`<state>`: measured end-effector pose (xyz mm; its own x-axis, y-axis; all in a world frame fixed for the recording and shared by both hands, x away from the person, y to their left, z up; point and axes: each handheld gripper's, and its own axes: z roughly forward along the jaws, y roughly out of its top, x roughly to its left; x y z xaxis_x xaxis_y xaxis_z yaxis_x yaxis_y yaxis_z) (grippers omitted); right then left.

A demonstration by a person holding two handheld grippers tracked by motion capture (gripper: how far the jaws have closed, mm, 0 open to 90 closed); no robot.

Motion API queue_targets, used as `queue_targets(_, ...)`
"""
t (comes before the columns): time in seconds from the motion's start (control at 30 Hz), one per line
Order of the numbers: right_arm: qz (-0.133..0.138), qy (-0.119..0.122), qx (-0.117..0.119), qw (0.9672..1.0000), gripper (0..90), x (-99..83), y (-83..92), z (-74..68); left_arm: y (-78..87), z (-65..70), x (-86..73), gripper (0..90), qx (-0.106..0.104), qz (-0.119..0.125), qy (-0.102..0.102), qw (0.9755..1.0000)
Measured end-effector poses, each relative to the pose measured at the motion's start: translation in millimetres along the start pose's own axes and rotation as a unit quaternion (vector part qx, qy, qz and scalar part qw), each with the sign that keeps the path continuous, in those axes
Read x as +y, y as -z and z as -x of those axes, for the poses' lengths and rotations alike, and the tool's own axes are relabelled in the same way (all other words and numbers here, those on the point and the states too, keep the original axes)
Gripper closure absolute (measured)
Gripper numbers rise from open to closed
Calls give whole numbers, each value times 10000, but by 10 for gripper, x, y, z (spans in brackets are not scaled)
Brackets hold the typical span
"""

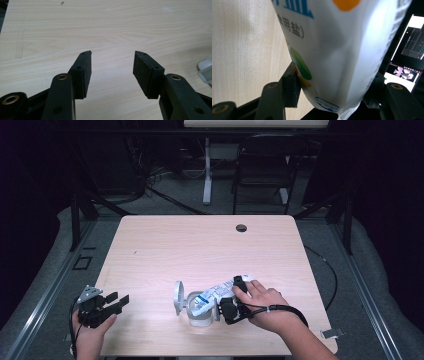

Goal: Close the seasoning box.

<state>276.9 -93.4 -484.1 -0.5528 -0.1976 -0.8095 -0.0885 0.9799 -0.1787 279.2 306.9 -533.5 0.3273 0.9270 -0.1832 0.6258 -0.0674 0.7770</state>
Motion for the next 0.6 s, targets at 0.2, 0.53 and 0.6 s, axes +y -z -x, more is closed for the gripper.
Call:
queue_targets(0.2, 40, -22, -3, 10000, 431, -2, -3, -5, 4, -6, 0, 493, 1, -15, 1, 10000)
queue_targets(0.53, 31, 8, -24, 10000, 432, 1, 3, -4, 4, -7, -2, 493, 5, 4, 15, 10000)
queue_targets(0.6, 20, 31, -34, 10000, 432, 2, 6, -2, 3, -7, -1, 493, 4, 4, 12, 10000)
